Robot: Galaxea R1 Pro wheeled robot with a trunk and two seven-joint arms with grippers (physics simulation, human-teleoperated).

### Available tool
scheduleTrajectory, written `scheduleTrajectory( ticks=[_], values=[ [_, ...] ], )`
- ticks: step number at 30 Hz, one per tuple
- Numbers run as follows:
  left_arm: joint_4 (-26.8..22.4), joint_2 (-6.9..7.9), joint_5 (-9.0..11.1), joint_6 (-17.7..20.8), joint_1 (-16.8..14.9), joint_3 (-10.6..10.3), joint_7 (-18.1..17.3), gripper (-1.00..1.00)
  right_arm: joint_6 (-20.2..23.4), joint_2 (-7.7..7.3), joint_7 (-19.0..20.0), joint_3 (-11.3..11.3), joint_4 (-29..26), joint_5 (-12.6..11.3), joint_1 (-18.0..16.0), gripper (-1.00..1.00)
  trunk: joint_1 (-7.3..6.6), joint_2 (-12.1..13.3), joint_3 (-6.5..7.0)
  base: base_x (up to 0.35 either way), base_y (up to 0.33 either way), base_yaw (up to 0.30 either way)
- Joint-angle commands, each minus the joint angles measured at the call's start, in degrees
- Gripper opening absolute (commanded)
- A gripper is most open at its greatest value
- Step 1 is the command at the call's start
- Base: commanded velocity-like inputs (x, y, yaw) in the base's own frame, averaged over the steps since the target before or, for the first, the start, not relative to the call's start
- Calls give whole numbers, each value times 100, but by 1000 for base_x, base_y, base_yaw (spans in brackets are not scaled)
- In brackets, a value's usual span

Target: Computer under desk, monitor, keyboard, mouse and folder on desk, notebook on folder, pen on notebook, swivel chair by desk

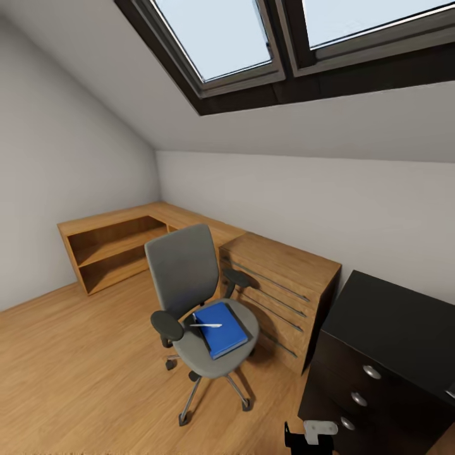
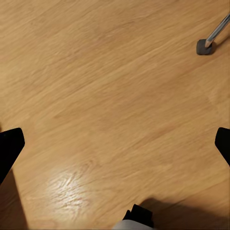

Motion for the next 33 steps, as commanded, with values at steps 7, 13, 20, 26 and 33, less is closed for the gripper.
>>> scheduleTrajectory(
  ticks=[7, 13, 20, 26, 33],
  values=[
    [-10, 9, 61, -28, -2, -47, 36, 100, -14, 4, -17, 52, 11, -48, -5, 100, 0, -4, -62, 0, 0, 119],
    [-10, 9, 61, -28, -2, -47, 36, 100, -5, 3, -17, 52, 12, -52, -5, 100, 0, -4, -110, 0, 0, 119],
    [-3, 9, 61, -28, -2, -47, 36, 100, 4, 6, -15, 52, 17, -53, -5, 100, 0, -4, -167, 0, 0, 126],
    [-1, 9, 61, -28, -2, -47, 36, 100, 11, 8, -12, 52, 16, -53, -5, 100, 0, -4, -215, 0, 0, 133],
    [28, 9, 61, -28, -2, -47, 34, 100, 9, 8, -10, 52, 18, -55, -5, 100, 0, -4, -271, 0, 0, 144]
  ],
)
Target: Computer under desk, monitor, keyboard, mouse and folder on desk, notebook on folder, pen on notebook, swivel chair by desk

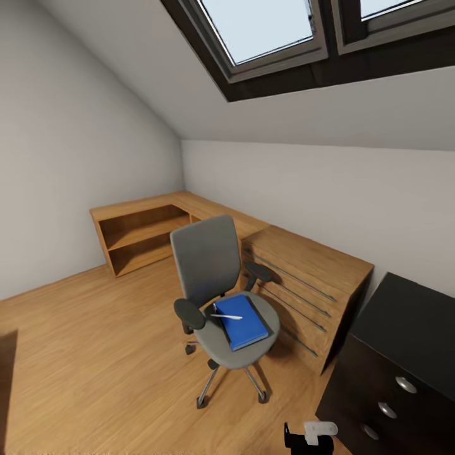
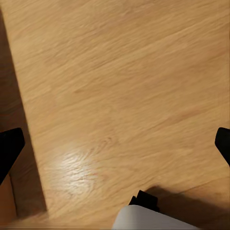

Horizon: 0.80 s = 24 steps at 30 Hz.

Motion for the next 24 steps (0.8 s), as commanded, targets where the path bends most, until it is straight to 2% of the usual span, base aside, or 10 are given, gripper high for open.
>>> scheduleTrajectory(
  ticks=[1, 24],
  values=[
    [-9, 9, 61, -27, -2, -47, 36, 100, -21, 3, -18, 51, 10, -44, -5, 100, 0, -4, -13, 0, 0, 150],
    [-3, 0, 52, -27, -2, -47, 36, 100, -23, 3, -23, 51, 2, -43, -5, 100, 0, -4, -159, 0, 0, 197]
  ],
)
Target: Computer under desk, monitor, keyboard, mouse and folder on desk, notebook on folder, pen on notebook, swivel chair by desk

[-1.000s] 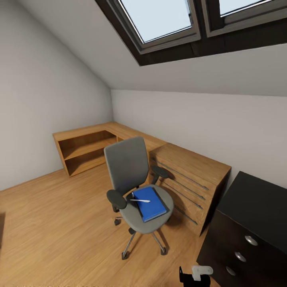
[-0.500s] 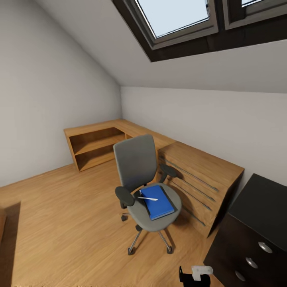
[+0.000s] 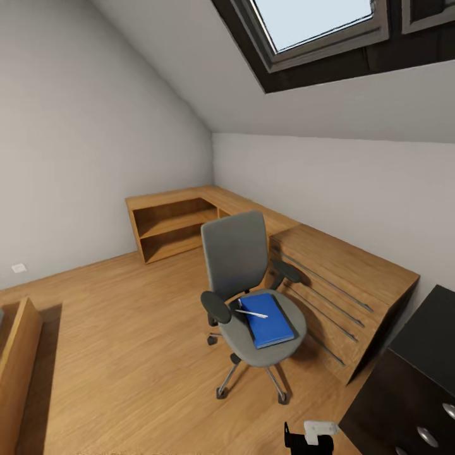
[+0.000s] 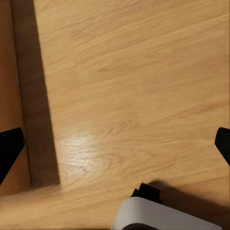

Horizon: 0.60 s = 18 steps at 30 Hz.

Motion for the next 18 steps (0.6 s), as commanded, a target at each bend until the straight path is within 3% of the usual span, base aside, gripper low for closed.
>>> scheduleTrajectory(
  ticks=[1, 18],
  values=[
    [-10, 9, 61, -27, -1, -47, 36, 100, -20, 3, -17, 51, 9, -44, -5, 100, 0, -4, -10, 0, 0, 234],
    [-10, 9, 60, -27, -1, -48, 37, 100, -29, -3, -17, 51, 8, -44, -5, 100, 0, -4, -75, 0, -1, 247]
  ],
)
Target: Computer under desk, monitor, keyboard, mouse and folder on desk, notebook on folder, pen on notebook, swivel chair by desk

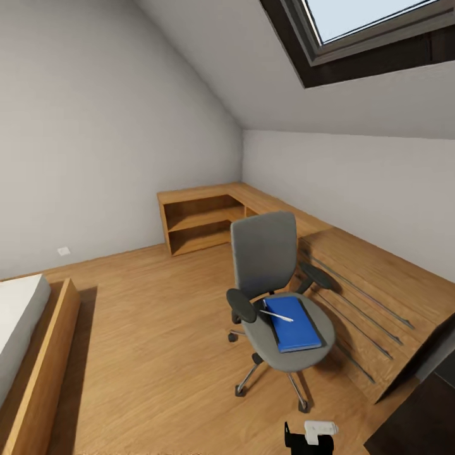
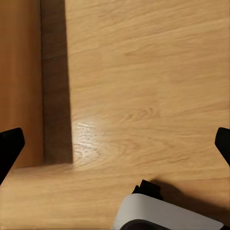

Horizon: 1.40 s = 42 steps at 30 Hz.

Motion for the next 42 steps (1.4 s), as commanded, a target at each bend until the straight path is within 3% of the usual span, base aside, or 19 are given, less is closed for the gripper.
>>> scheduleTrajectory(
  ticks=[1, 12, 22, 23, 25, 26, 27, 28, 29, 31, 34, 42],
  values=[
    [-10, 9, 61, -27, -1, -47, 36, 100, -20, 2, -16, 51, 9, -45, -5, 100, 0, -4, -9, 0, -53, 250],
    [-10, 9, 61, -32, -1, -46, 36, 100, -37, 5, -13, 51, 13, -43, -5, 100, 0, -4, -41, 0, -241, 239],
    [-13, 9, 53, -93, -1, -51, 36, 100, -46, 0, -3, 49, 18, -19, -5, 100, 0, -4, -53, 0, -14, 20],
    [-691, 40, 47, -45, -1, -46, 56, 100, -32, -10, 32, 126, -261, 280, -5, 100, 0, -4, -53, 0, 0, 0],
    [-1157, 59, 50, 139, -5, -41, 53, 100, 9, -23, 5, 127, -688, 335, -5, 100, 0, -4, -53, 0, 0, 0],
    [-2511, 75, 50, 1402, -16, 67, 87, 100, 793, -135, -27, 90, -2184, 361, -9, 100, 0, -4, -53, 0, 0, 0],
    [-2705, 74, 49, 1557, -17, 132, 88, 100, 978, -159, -28, 84, -2351, 359, -10, 100, 0, -4, -53, 0, 0, 0],
    [-3275, 72, 46, 2051, -35, 383, 82, 100, 1560, -224, -28, 73, -2888, 359, -16, 100, 0, -4, -53, 0, 0, 0],
    [-3455, 72, 45, 2229, -56, 471, 80, 100, 1750, -246, -27, 71, -3076, 358, -17, 100, 0, -4, -53, 0, 0, 0],
    [-4196, 70, 49, 3160, -278, 823, 86, 100, 2638, -389, -13, -15, -3961, 347, -22, 100, 0, -4, -53, 0, 0, 0],
    [-4554, 67, 61, 3756, -563, 1107, 77, 100, 3426, -470, 9, -239, -4605, 338, -34, 100, 0, -4, -53, 0, 0, 0],
    [-4973, 59, 145, 4368, -913, 1457, 55, 100, 5117, -510, 22, -577, -5046, 319, -437, 100, 0, -4, -53, 0, 0, 0]
  ],
)
